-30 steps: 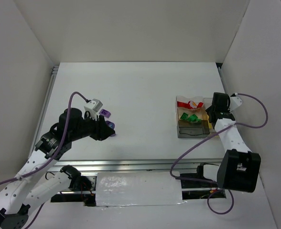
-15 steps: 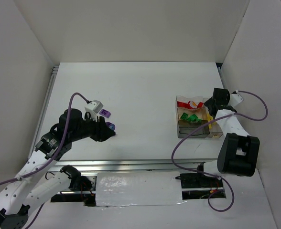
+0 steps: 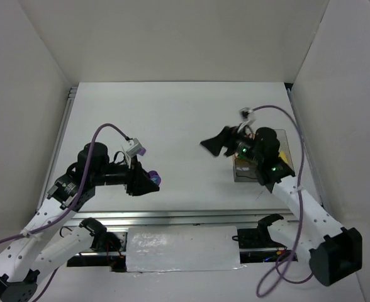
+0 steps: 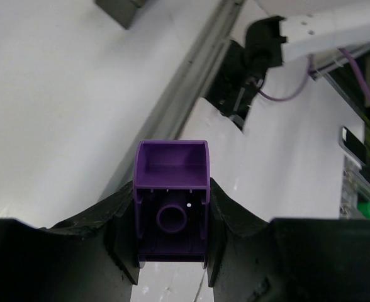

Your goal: Sort the legos into containers by color

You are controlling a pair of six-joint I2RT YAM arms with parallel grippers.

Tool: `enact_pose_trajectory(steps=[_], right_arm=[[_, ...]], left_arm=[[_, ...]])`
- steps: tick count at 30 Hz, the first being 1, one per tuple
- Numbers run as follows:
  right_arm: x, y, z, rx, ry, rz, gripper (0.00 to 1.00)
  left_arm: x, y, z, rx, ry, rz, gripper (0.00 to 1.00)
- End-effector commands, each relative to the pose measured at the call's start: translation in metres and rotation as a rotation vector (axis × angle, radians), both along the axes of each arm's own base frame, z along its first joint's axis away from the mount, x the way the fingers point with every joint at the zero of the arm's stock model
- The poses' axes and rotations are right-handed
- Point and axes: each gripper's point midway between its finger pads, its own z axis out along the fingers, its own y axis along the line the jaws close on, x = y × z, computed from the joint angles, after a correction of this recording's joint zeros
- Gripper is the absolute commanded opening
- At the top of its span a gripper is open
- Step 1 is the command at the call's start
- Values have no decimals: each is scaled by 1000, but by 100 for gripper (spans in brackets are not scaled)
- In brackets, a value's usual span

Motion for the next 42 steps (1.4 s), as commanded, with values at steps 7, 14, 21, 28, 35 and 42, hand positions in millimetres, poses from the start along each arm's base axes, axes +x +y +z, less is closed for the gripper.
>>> enact_pose_trajectory(steps=[7, 14, 21, 28, 35, 42], right_arm=[[-195, 135, 102, 238, -531, 811, 90], [-208, 181, 111, 249, -496, 886, 77], [-209, 196, 118, 253, -490, 881, 70], [-204, 200, 98, 209, -435, 876, 68], [-240, 206, 87, 213, -425, 1100, 64], [-245, 203, 91, 238, -447, 1114, 0]], left_arm=[[-53, -8, 37, -182, -131, -305, 0], [-53, -10, 32, -178, -97, -321, 0], [-61, -7, 37, -195, -128, -340, 0], [-63, -6, 40, -201, -146, -338, 0], [-63, -6, 40, -200, -147, -337, 0], [-61, -6, 40, -195, -150, -326, 0]])
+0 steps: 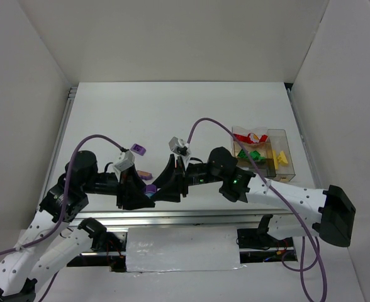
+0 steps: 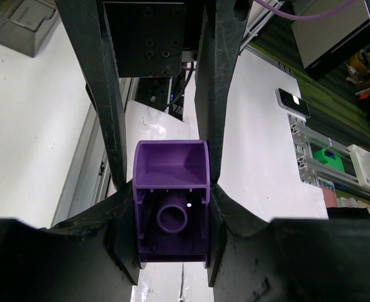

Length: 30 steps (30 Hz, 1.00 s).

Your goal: Sort the legos into containers by color

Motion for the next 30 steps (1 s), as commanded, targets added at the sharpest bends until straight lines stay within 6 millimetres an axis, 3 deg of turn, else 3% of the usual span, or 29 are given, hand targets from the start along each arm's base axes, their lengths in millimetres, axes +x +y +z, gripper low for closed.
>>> enact_pose_trajectory(steps=[1, 3, 5, 6, 9, 10, 11, 13, 15, 16, 17, 18, 19, 21, 23, 26, 30], right_arm=[[-16, -4, 30, 97, -74, 56, 0], [-12, -8, 32, 104, -81, 21, 0], [0, -9, 25, 87, -80, -53, 0], [5, -13, 27, 90, -84, -96, 0], [44, -30, -2, -4, -51, -315, 0], [67, -42, -11, -32, -36, -412, 0], [82, -61, -31, -90, -3, -510, 0], [103, -89, -50, -127, 35, -611, 0], [155, -155, -71, -166, 136, -911, 0], [164, -180, -92, -237, 205, -1022, 0], [185, -215, -93, -231, 268, -1238, 0], [195, -242, -102, -261, 322, -1370, 0], [201, -280, -129, -372, 411, -1526, 0], [208, -318, -139, -424, 482, -1703, 0], [210, -342, -155, -485, 536, -1778, 0], [211, -358, -163, -517, 562, -1833, 0], [213, -361, -171, -551, 577, -1846, 1]], left_arm=[[1, -2, 9, -28, -67, -20, 9], [3, -2, 8, -24, -64, -7, 33], [10, -1, 4, -6, -53, 37, 98], [13, -1, 4, -1, -47, 55, 100], [33, 2, -5, 56, -19, 177, 99], [52, 6, -12, 96, -14, 285, 99], [61, 11, -19, 127, 24, 361, 99], [85, 21, -33, 187, 60, 519, 99], [126, 52, -56, 314, 107, 817, 100], [133, 59, -63, 357, 129, 870, 100], [136, 66, -68, 392, 162, 919, 99], [140, 70, -73, 421, 175, 948, 100], [145, 73, -81, 455, 204, 973, 100], [152, 80, -88, 497, 223, 1017, 100], [156, 88, -91, 511, 236, 1069, 100], [158, 98, -92, 522, 239, 1131, 100], [160, 107, -97, 553, 257, 1188, 100]])
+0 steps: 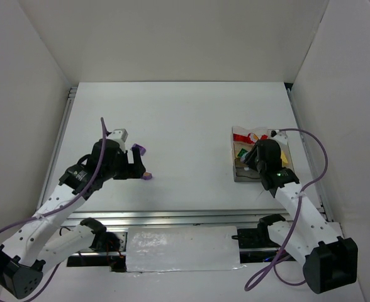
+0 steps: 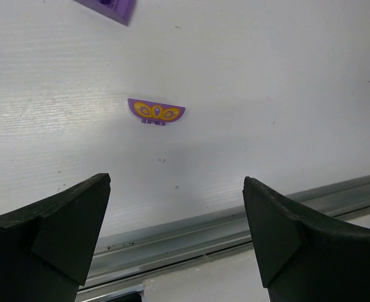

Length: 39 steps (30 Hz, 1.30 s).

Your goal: Sort the legos into containers by color

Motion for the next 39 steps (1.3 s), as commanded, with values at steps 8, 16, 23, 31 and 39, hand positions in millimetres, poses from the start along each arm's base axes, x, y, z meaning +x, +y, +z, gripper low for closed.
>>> enact_pose_trajectory(steps=[8, 16, 23, 31, 39], right_arm=[[2, -6, 4, -1, -6, -44, 54], [2, -2, 6, 13, 7, -24, 97], [-6, 15, 39, 77, -94, 75, 100], [-16, 34, 57, 119, -141, 187, 100], [-20, 38, 59, 112, -146, 220, 100]], left_arm=[[16, 17, 5, 18, 2, 180, 100], [24, 2, -35, -32, 59, 193, 99], [42, 4, -61, 38, 92, 236, 96], [63, -1, -93, 122, 139, 245, 94], [75, -14, -121, 166, 200, 175, 99]])
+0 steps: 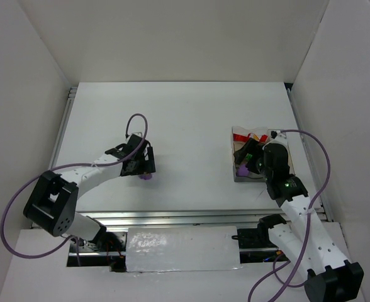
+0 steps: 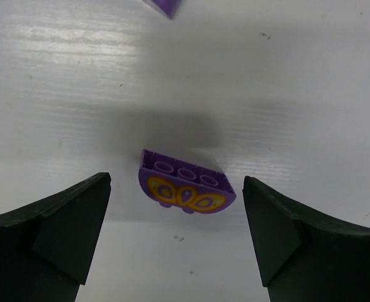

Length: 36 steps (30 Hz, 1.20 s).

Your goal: Sort the legos into containers by color

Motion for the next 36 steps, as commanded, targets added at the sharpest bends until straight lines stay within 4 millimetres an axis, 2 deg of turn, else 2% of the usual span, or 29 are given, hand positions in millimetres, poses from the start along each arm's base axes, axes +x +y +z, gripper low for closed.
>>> enact_pose_trajectory(steps=[1, 8, 12, 14, 20, 23, 24, 26, 27, 28, 31, 35, 36], right_arm=[[0, 5, 19, -2, -50, 38, 100], [0, 6, 17, -10, -50, 47, 100], [1, 7, 16, -10, -53, 55, 100], [2, 9, 16, -7, -51, 62, 100], [1, 12, 17, 1, -55, 85, 100], [-1, 12, 19, -6, -61, 90, 100], [-1, 12, 20, -7, -64, 90, 100], [-1, 12, 20, -5, -67, 96, 100], [-1, 13, 19, -4, -67, 99, 100], [-1, 14, 18, -2, -64, 104, 100], [-1, 23, 16, 23, -64, 147, 100], [-6, 56, 20, 109, -129, 328, 100], [-13, 70, 23, 168, -136, 400, 100]], left_arm=[[18, -11, 6, -8, -42, -38, 99], [11, -7, -17, 35, 30, -28, 96], [4, -4, -18, 49, 44, 6, 94], [3, -3, -16, 42, 37, 45, 89], [6, -8, -15, -8, 22, 114, 65], [8, -10, -18, -3, 36, 111, 56], [8, -10, -19, -2, 42, 108, 39], [8, -11, -21, 2, 49, 98, 21], [6, -13, -21, 0, 51, 91, 4], [5, -14, -21, 0, 52, 79, 0], [4, -19, -15, -22, 36, 47, 0], [-1, -40, 5, -108, -10, -46, 0], [0, -50, 21, -155, -59, -80, 0]])
